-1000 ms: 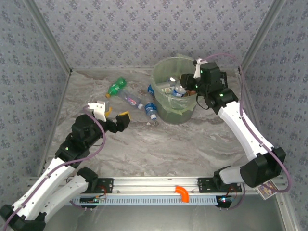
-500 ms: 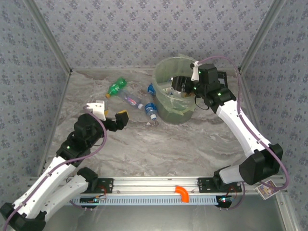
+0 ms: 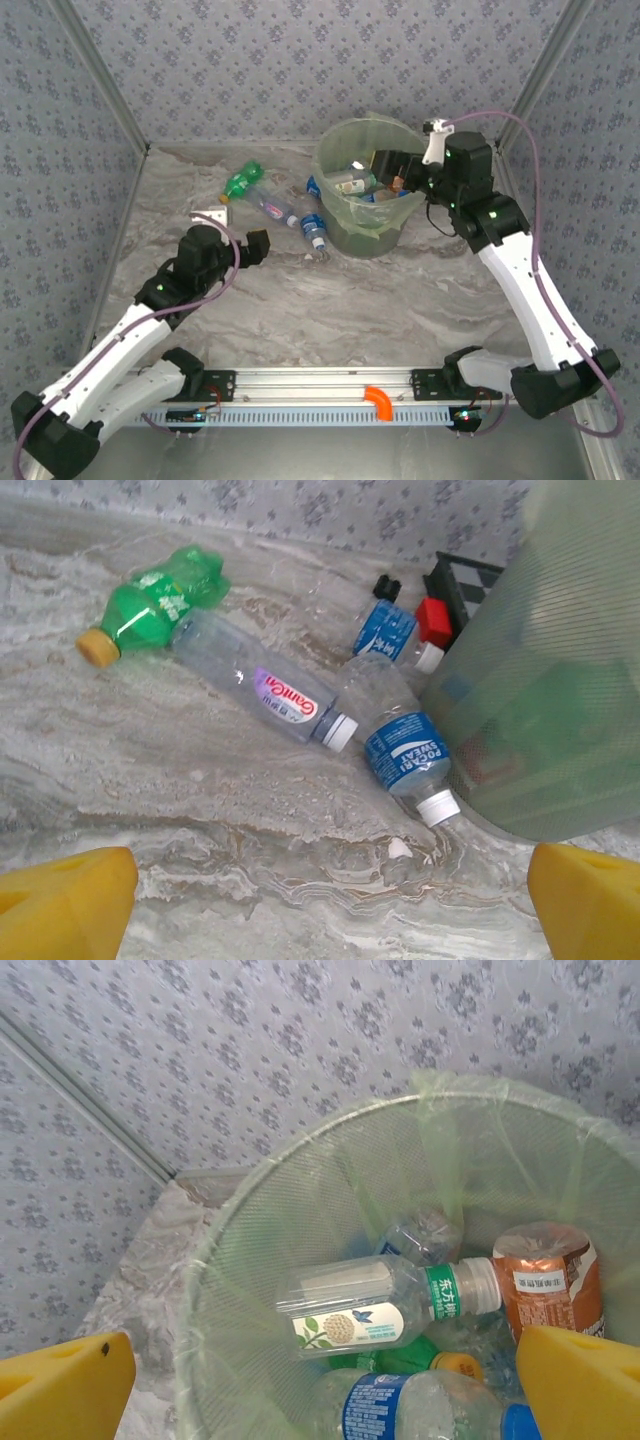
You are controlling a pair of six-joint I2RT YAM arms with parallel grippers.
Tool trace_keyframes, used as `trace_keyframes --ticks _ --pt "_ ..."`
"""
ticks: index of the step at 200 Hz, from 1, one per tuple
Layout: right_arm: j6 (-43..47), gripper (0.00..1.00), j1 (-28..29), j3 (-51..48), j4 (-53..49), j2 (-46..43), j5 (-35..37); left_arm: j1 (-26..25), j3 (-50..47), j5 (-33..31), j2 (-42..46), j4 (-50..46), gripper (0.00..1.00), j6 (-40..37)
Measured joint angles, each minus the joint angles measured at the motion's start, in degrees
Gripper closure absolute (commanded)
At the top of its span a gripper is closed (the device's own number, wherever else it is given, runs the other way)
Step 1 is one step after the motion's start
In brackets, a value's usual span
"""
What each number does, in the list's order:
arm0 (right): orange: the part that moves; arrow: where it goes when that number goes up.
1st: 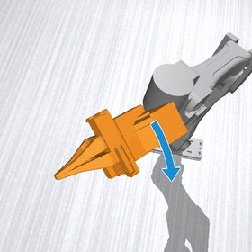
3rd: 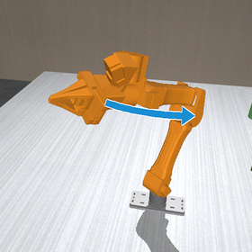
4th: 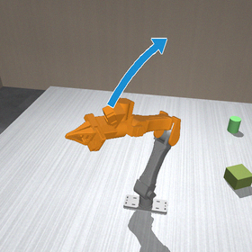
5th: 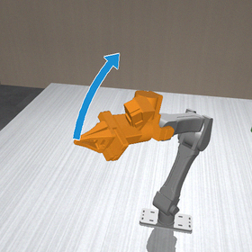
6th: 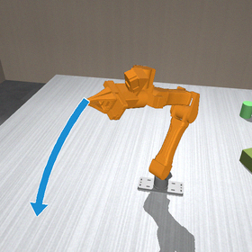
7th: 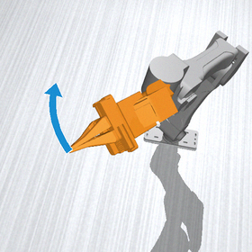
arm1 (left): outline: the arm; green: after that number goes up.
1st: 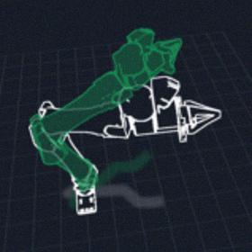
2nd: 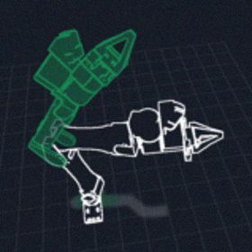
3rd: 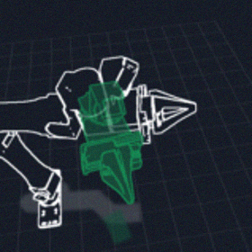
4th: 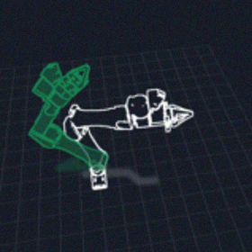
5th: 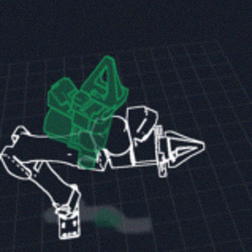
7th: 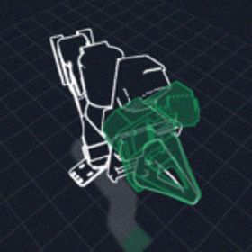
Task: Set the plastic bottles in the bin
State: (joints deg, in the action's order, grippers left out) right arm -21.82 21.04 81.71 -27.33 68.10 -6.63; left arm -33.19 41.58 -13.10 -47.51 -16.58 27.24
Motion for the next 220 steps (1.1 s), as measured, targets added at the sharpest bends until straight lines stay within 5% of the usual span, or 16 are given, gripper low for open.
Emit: trace_keyframes --ticks 124,150,220 --pt "2.93 0.0 9.4 -6.4 -1.03 -9.9 -0.74 18.38 14.64 7.13 -32.22 3.54 0.09 4.96" --pt "3.28 0.0 11.04 -7.93 -0.96 -11.93 -1.44 20.72 23.74 9.05 -41.22 3.02 0.16 2.36" --pt "4.76 0.0 13.25 -8.83 -0.98 -14.91 -1.73 22.34 49.81 7.72 -62.12 -5.18 0.08 -10.71"
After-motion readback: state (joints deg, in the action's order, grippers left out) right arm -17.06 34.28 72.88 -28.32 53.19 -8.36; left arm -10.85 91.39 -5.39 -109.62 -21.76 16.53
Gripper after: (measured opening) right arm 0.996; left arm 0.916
